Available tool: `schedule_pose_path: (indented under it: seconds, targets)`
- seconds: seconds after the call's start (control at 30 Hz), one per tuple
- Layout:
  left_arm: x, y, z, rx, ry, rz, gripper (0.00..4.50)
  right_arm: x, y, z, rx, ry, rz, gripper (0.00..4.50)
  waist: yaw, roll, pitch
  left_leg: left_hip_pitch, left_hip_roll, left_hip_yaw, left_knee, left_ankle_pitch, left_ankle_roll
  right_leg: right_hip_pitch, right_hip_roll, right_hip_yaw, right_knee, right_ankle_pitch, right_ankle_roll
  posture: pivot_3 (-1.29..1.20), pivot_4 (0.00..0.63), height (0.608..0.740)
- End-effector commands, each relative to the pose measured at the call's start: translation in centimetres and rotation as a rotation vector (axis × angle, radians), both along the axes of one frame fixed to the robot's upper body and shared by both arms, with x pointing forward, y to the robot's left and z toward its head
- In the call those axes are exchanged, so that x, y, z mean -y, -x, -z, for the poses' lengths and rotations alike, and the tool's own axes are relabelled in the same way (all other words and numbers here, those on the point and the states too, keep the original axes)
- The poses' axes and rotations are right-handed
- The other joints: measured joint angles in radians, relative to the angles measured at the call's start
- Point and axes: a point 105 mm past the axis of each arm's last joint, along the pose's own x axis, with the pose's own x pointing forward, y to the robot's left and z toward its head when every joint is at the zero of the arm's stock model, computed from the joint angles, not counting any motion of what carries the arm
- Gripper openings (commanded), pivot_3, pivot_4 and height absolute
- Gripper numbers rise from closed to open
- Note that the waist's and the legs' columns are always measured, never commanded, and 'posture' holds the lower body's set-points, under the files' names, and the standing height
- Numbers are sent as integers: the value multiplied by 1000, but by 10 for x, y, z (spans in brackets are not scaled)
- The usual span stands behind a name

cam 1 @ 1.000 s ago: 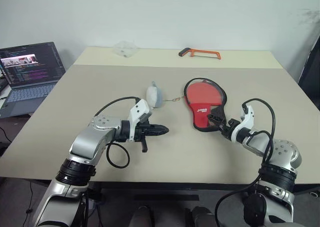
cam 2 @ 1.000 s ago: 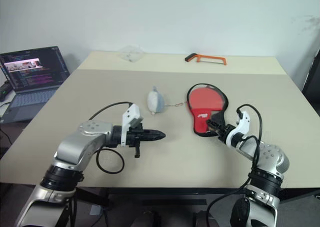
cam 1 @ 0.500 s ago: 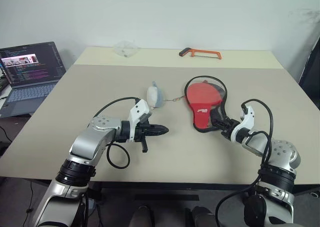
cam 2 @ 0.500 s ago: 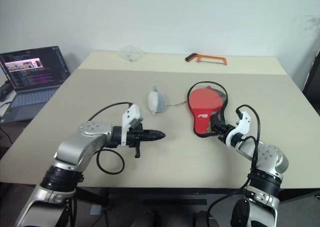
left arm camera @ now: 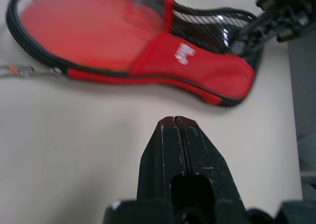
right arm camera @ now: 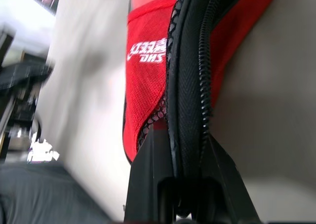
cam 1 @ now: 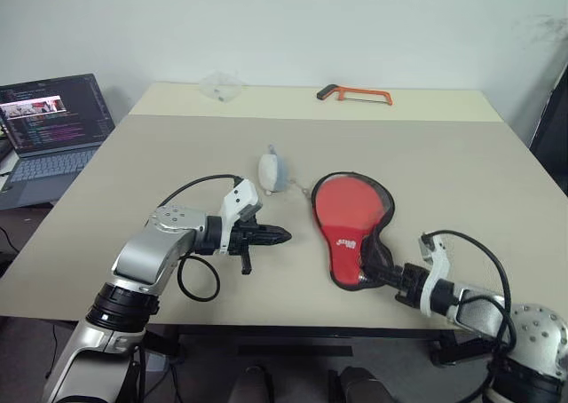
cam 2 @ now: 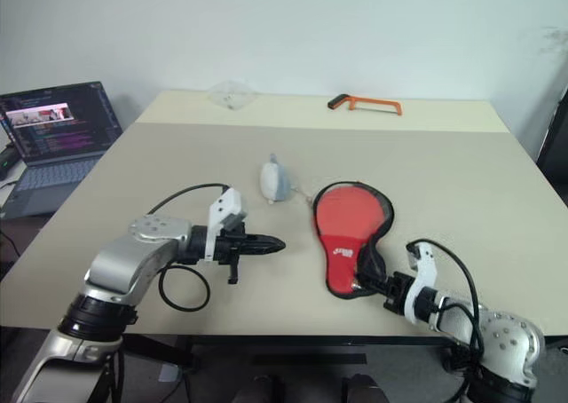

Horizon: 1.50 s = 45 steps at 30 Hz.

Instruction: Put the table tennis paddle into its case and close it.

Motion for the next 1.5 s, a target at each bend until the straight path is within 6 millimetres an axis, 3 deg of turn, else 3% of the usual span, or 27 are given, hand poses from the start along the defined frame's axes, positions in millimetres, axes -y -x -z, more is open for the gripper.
schedule_pose_path:
  seconds: [0.03, 0.4, 0.77, 1.07, 1.1, 1.2, 1.37, 1.47, 1.5]
  targets:
    - [3, 4, -7, 20, -3, 39, 0, -26, 33, 5, -43, -27, -163, 19, -1, 0, 0, 0, 0, 0, 0, 0, 0, 0, 0, 0, 0, -1, 1, 0, 150, 740]
    - [4, 4, -8, 19, -16, 58, 0, -40, 47, 6, -63, -51, -196, 19, -1, 0, 0, 0, 1, -1, 0, 0, 0, 0, 1, 0, 0, -2, 2, 0, 150, 740]
    - [3, 5, -4, 8, -24, 52, 0, -41, 55, 3, -94, -58, -245, 19, -1, -1, 0, 0, 2, -1, 0, 0, 0, 0, 2, 0, 0, -3, 2, 0, 150, 740]
    - [4, 1, -5, 23, -29, 44, 0, -27, 26, -6, -13, 42, -161, 19, 1, -1, 0, 0, 1, -1, 1, 0, 0, 0, 2, 1, 0, -2, 3, 0, 150, 740]
    - [4, 1, -5, 26, -28, 43, 0, -26, 25, -7, -9, 43, -162, 671, 1, -1, 0, 0, 1, -1, 1, 0, 0, 0, 2, 1, 0, -2, 3, 0, 150, 740]
    - [6, 0, -6, 34, -21, 39, 0, -21, 22, -13, 20, 57, -167, 1539, 2, -1, 0, 0, 1, -1, 2, 0, 0, 1, 1, 2, 0, -2, 3, 0, 150, 740]
    - [4, -17, -11, 83, 5, -51, 0, 22, 16, -40, 196, 326, -236, 3398, 6, -1, 0, 0, 0, 0, 3, 0, 0, 1, 0, 2, 0, -1, 4, 0, 150, 740]
    - [3, -32, -17, 125, 33, -121, 0, 34, 13, -59, 309, 428, -291, 4471, 11, -2, 0, 0, 0, -1, 3, 0, 0, 1, 0, 1, -1, -1, 5, 0, 150, 740]
    - [3, -39, -20, 142, 45, -154, 0, 35, 9, -67, 365, 461, -306, 4471, 12, -2, 0, 0, 0, -1, 3, 0, 0, 1, 1, 1, -1, -1, 5, 0, 150, 740]
